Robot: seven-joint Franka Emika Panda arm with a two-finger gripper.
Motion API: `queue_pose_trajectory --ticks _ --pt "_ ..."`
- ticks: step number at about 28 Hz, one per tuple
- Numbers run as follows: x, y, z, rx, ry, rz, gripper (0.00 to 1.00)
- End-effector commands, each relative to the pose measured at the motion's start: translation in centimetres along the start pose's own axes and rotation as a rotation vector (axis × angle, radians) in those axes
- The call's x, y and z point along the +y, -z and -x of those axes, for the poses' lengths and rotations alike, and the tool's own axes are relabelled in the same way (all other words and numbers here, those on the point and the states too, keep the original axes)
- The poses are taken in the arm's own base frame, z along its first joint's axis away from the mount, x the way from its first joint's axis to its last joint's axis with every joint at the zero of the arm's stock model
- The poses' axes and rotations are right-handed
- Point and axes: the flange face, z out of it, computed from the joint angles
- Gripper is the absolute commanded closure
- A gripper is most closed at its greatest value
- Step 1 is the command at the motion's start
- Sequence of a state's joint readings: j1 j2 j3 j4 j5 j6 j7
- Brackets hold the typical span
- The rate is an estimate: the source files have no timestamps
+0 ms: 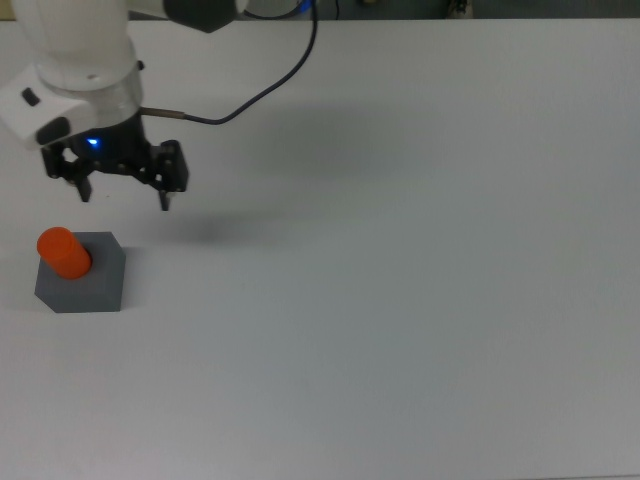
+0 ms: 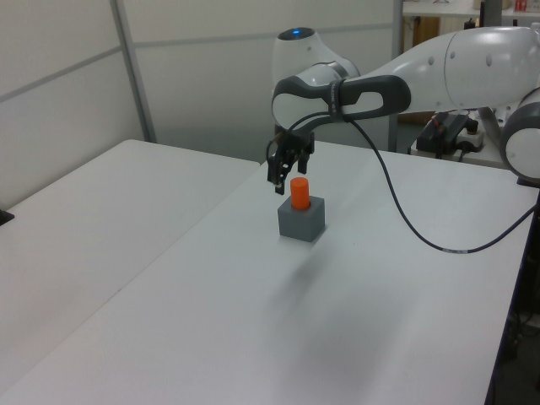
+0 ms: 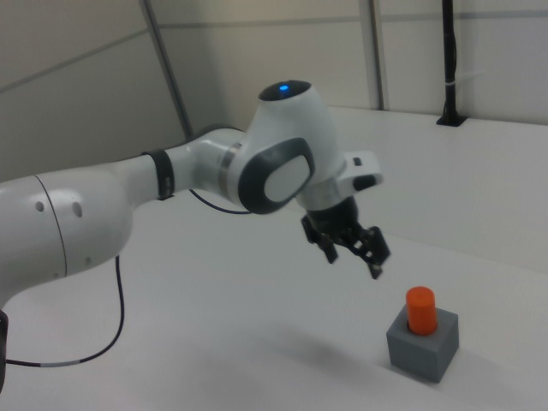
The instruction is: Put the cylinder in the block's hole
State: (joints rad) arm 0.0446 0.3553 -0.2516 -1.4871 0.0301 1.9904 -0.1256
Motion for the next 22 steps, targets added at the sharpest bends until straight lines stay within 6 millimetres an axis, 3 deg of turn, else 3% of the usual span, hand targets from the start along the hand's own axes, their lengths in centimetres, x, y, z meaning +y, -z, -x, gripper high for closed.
queue_pose_trajectory --ticks 1,11,22 --pt "-2.3 1.6 0.1 -0.037 -0.018 -0.025 0.00" --pt "-4.9 1.2 0.6 -0.090 0.025 -0.032 0.00" --pt "-5.0 0.9 0.6 -0.096 0.032 -0.031 0.00"
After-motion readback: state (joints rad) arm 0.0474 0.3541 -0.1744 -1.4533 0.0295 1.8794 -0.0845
